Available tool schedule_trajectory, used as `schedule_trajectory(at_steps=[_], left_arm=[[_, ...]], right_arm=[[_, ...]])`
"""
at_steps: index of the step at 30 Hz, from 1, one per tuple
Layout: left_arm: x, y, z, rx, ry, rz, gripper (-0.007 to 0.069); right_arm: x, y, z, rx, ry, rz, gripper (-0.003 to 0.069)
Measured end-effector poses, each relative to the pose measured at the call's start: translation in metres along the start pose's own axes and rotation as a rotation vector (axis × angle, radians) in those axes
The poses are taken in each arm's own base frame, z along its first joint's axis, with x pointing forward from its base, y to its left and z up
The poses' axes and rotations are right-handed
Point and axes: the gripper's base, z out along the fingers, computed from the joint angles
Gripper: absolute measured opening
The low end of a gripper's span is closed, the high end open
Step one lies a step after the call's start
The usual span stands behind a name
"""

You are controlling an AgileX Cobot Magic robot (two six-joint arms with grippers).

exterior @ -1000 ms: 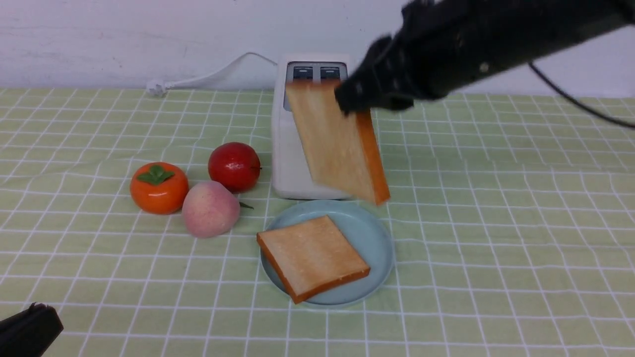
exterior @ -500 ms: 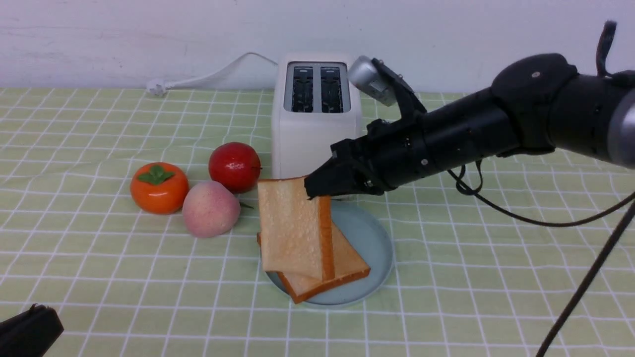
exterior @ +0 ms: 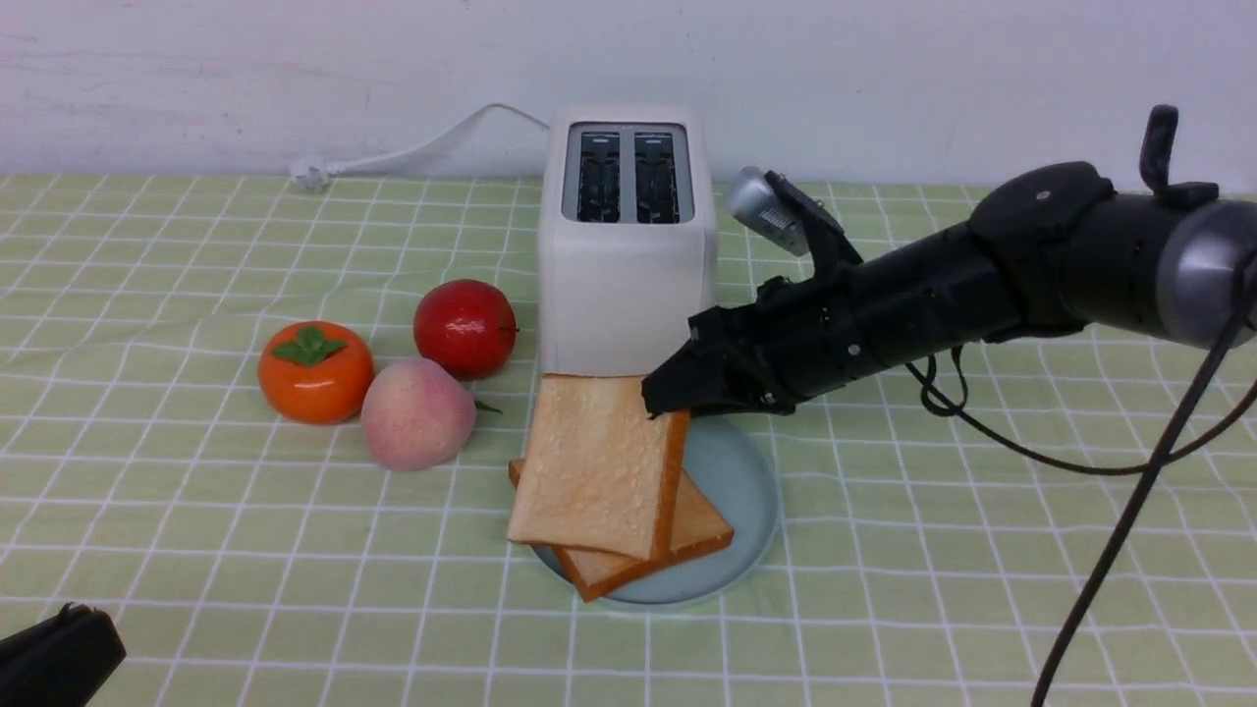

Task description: Take toasted bread from bread machine on green coffee tablecloth place on plate.

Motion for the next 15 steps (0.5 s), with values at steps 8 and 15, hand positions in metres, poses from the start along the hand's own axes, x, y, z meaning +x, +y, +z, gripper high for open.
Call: schedule_trajectory(at_steps=[8,15], left_arm=[[0.000,0.000,0.000,0.000,0.001,0.000,0.0004],[0.000,0.000,0.000,0.000,0.002,0.000,0.0004]], right_arm=[[-0.008,-0.015,-0.036,0.127,-0.015,-0.032,0.0470],[-0.013,0.015,-0.109,0.173,-0.029,-0.045,0.0278]])
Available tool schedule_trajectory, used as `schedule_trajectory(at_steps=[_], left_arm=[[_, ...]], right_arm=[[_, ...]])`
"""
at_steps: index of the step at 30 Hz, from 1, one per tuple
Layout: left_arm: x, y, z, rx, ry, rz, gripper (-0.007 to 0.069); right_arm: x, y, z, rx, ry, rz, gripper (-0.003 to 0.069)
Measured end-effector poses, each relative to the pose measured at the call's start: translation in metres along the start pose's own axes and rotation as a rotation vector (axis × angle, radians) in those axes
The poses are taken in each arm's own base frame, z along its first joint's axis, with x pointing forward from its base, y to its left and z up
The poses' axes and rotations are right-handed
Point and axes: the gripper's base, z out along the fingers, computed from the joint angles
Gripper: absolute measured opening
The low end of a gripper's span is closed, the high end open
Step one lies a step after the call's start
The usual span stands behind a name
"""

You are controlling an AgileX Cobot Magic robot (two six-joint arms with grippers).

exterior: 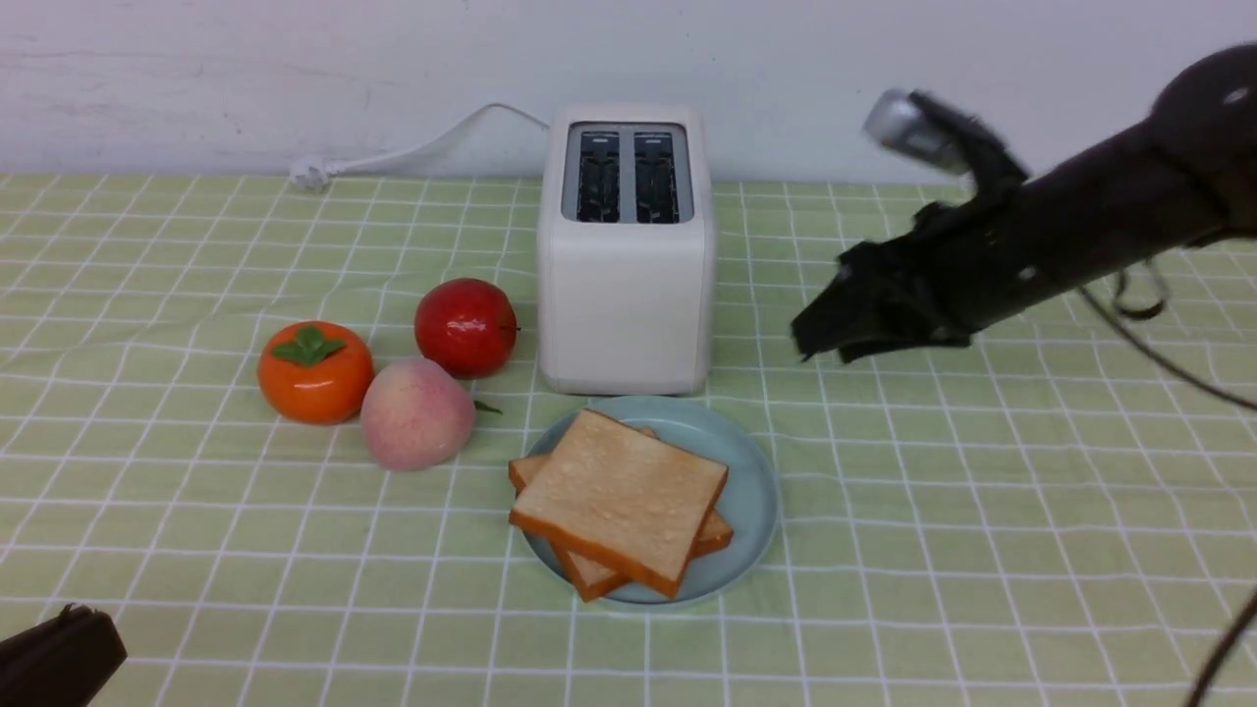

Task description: Take toasted bread from bread machine on green coffee tablecloth place on plate.

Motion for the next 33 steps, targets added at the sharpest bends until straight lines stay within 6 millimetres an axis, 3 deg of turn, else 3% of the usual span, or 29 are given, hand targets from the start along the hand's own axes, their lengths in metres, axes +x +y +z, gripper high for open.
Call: schedule_trajectory(at_steps=[2,4,6,8,9,10,12,14,16,21,22,25,30,33], left_arm=[[0.000,0.000,0.000,0.000,0.000,0.000,0.0004],[0.000,0.000,0.000,0.000,0.000,0.000,0.0004],[0.000,0.000,0.000,0.000,0.001,0.000,0.0004],[0.000,0.000,0.000,0.000,0.001,0.000,0.0004],[0.000,0.000,0.000,0.000,0.001,0.000,0.0004],[0.000,0.000,0.000,0.000,0.001,0.000,0.0004],[0.000,0.000,0.000,0.000,0.002,0.000,0.0004],[0.000,0.000,0.000,0.000,0.002,0.000,0.0004],[0.000,0.000,0.000,-0.001,0.003,0.000,0.0004],[0.001,0.000,0.000,-0.003,0.014,0.000,0.0008],[0.001,0.000,0.000,-0.003,0.014,0.000,0.0008],[0.001,0.000,0.000,-0.003,0.016,0.000,0.0013],[0.001,0.000,0.000,-0.003,0.016,0.000,0.0019],[0.001,0.000,0.000,-0.003,0.016,0.000,0.0020]], right_arm=[[0.004,0.015,-0.029,0.022,0.008,-0.054,0.0190],[0.009,0.026,-0.045,0.036,0.008,-0.082,0.0148],[0.029,0.044,-0.077,0.080,0.048,-0.114,0.0048],[0.044,0.053,-0.095,0.113,0.058,-0.116,0.0010],[0.058,0.059,-0.107,0.139,0.055,-0.109,0.0000],[0.059,0.058,-0.106,0.142,0.063,-0.107,-0.0001],[0.094,0.069,-0.130,0.190,0.042,-0.096,-0.0001],[0.107,0.071,-0.136,0.204,0.034,-0.093,-0.0001],[0.138,0.078,-0.150,0.223,0.005,-0.095,-0.0001],[0.201,0.087,-0.169,0.245,-0.107,-0.125,-0.0001],[0.202,0.087,-0.169,0.246,-0.118,-0.128,-0.0001],[0.233,0.086,-0.173,0.259,-0.266,-0.152,-0.0001],[0.248,0.077,-0.168,0.269,-0.436,-0.126,0.0001],[0.251,0.072,-0.164,0.276,-0.450,-0.109,0.0002]])
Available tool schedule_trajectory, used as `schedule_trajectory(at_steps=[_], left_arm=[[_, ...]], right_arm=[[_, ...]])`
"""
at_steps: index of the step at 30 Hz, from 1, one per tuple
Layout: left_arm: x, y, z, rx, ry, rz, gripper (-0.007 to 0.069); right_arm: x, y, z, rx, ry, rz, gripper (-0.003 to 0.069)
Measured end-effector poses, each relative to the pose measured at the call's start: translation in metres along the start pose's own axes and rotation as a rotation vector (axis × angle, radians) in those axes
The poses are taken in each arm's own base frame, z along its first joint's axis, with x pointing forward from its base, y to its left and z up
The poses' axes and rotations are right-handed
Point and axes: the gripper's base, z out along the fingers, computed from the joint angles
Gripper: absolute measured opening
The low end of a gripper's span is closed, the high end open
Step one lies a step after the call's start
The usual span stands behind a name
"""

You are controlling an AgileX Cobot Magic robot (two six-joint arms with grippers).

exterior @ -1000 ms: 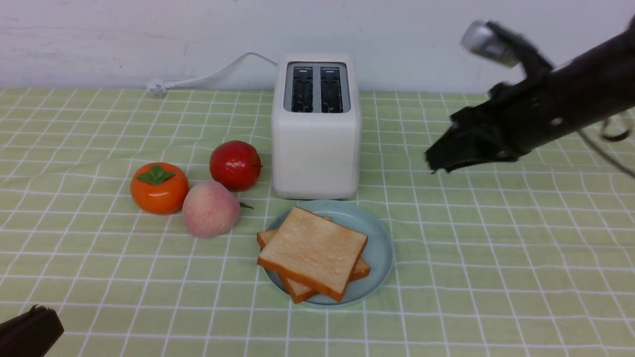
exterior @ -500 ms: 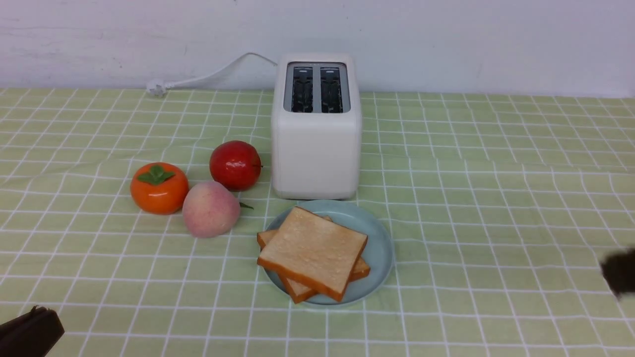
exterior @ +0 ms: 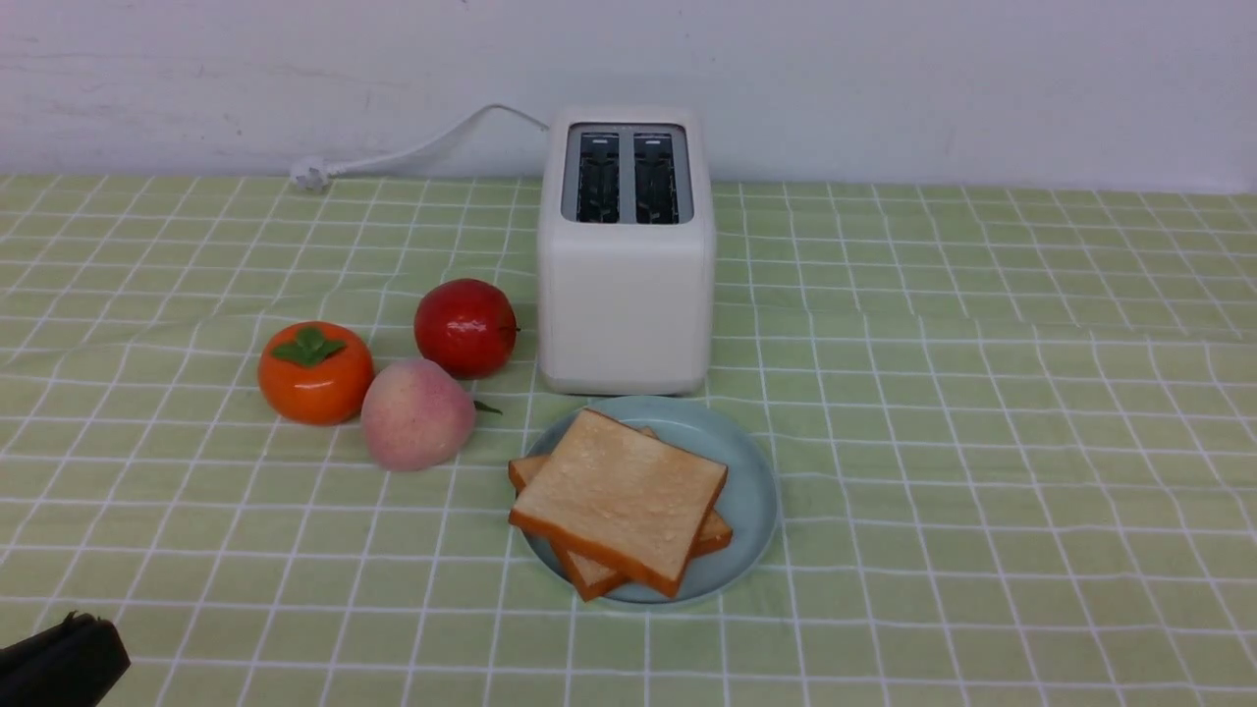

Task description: Take toasted bread from bread machine on green coffee tablecloth place on plate.

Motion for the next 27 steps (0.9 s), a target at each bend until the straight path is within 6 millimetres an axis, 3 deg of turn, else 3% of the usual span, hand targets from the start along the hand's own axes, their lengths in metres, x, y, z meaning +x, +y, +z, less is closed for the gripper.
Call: schedule_trajectory(at_steps=[11,14,20,25,27], left_arm=[[0.000,0.000,0.000,0.000,0.000,0.000,0.0033],[0.000,0.000,0.000,0.000,0.000,0.000,0.0038],[0.000,0.000,0.000,0.000,0.000,0.000,0.0040],[0.000,0.000,0.000,0.002,0.000,-0.005,0.0048],[0.000,0.000,0.000,0.001,0.001,-0.005,0.0049]], right_arm=[[0.003,-0.003,0.002,0.020,0.005,-0.014,0.0010],[0.006,-0.013,0.009,0.089,-0.107,-0.044,-0.0005],[0.070,-0.044,0.027,0.258,-0.263,-0.073,-0.0020],[0.125,-0.062,0.050,0.314,-0.240,-0.066,-0.0020],[0.127,-0.063,0.051,0.319,-0.224,-0.073,-0.0020]])
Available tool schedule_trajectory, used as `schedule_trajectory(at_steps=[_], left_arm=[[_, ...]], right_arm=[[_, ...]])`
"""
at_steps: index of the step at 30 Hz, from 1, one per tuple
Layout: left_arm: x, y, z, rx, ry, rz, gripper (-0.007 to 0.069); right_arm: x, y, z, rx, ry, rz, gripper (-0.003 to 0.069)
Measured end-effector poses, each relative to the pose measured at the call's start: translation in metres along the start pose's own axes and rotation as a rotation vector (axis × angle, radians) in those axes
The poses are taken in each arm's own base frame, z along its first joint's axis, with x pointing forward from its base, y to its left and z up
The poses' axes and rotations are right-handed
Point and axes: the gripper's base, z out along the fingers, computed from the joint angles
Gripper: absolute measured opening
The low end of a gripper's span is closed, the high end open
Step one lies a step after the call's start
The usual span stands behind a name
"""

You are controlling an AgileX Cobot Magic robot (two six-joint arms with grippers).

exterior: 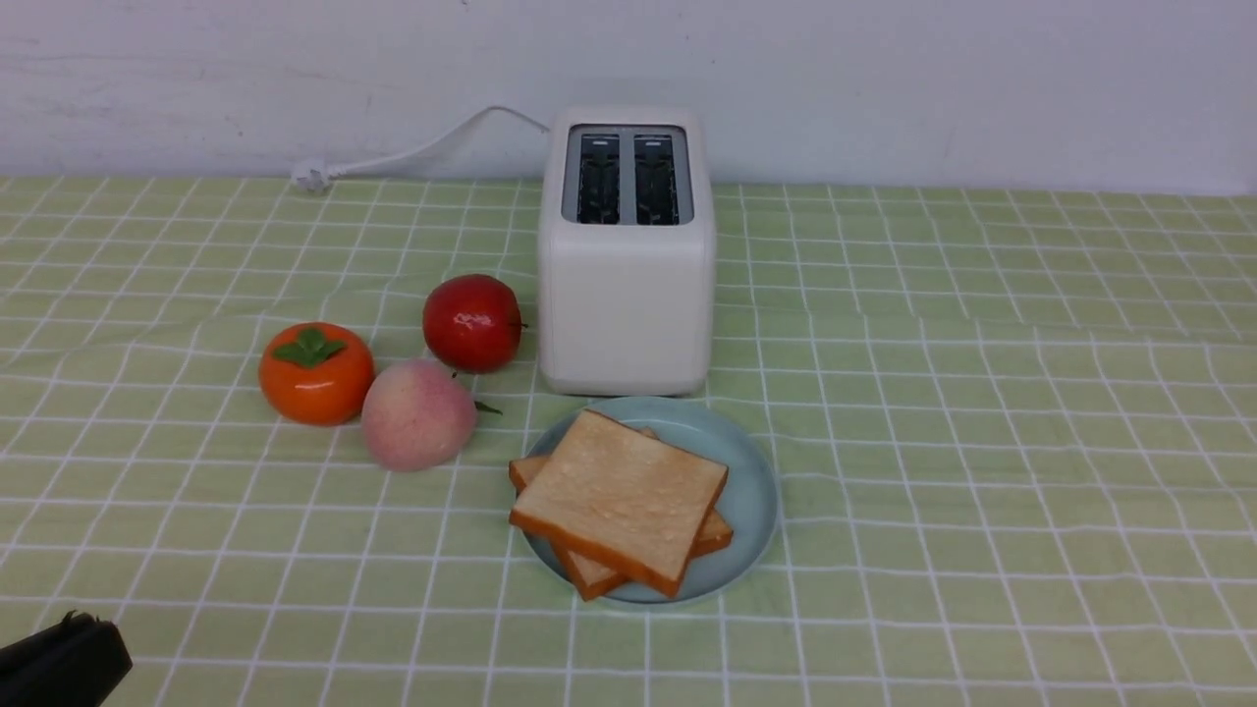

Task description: Take toasted bread from bread machine on green coffee tablecloth place on plate.

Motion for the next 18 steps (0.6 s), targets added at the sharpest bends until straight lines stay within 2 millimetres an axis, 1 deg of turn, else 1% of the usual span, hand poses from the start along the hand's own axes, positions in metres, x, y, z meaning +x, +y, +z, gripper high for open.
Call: schedule_trajectory(at_steps=[18], left_arm=[[0.0000,0.0000,0.0001,0.000,0.001,0.000,0.0060]], right_arm=[[-0.0001,-0.0002,-0.0002,0.002,-0.002,0.010,-0.0010]])
